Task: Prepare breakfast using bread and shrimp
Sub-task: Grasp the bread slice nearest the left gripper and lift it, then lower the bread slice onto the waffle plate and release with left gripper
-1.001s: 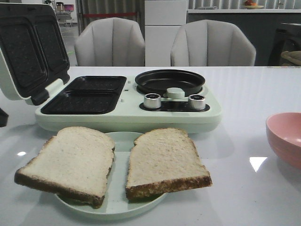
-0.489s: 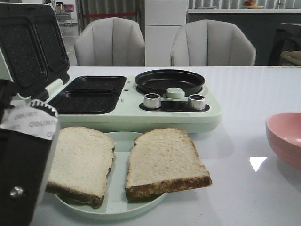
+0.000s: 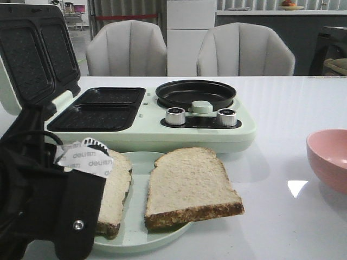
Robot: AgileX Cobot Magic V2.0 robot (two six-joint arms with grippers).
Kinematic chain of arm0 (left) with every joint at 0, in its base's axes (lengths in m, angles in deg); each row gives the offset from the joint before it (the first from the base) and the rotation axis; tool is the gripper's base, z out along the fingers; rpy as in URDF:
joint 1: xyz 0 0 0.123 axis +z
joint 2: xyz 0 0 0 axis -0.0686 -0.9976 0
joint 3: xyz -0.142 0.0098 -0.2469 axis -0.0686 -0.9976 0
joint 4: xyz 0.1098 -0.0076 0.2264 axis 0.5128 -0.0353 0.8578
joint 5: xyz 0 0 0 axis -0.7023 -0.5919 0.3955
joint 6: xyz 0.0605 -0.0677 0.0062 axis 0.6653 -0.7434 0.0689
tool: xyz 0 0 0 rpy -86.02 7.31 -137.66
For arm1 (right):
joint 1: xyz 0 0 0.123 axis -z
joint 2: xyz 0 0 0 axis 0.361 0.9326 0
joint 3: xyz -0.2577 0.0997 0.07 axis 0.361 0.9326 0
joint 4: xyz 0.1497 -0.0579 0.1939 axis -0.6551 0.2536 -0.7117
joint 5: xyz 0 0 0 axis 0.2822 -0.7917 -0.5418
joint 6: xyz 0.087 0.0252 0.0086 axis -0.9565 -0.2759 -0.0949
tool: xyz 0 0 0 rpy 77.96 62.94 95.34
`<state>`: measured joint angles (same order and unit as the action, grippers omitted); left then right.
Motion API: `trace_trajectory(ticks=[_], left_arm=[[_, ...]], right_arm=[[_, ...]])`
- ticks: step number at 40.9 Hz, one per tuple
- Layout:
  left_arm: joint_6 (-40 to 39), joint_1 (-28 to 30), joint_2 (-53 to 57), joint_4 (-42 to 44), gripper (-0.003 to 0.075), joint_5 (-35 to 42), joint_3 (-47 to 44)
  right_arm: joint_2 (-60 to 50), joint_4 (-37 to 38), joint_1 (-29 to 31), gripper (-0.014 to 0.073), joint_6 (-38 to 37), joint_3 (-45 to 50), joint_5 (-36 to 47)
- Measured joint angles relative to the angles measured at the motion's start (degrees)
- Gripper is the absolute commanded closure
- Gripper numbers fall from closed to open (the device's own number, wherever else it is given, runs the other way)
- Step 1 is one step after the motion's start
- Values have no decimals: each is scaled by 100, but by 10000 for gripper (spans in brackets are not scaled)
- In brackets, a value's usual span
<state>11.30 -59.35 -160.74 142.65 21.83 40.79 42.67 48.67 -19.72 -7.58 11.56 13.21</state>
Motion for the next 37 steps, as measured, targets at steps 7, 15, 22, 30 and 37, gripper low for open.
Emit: trace_trajectory(ticks=[7, 15, 22, 30, 37], left_arm=[[0, 0, -51, 12, 562, -49, 10], [0, -113, -51, 12, 619, -380, 21], [-9, -384, 252, -18, 619, -738, 21], [-9, -508, 944, 229, 619, -1342, 21], [-9, -234, 1381, 820, 619, -1365, 94]], right_arm=[[0, 0, 0, 24, 0, 0, 0], [0, 0, 0, 24, 0, 0, 0], [0, 0, 0, 24, 0, 0, 0], [0, 0, 0, 24, 0, 0, 0], [0, 0, 0, 24, 0, 0, 0]])
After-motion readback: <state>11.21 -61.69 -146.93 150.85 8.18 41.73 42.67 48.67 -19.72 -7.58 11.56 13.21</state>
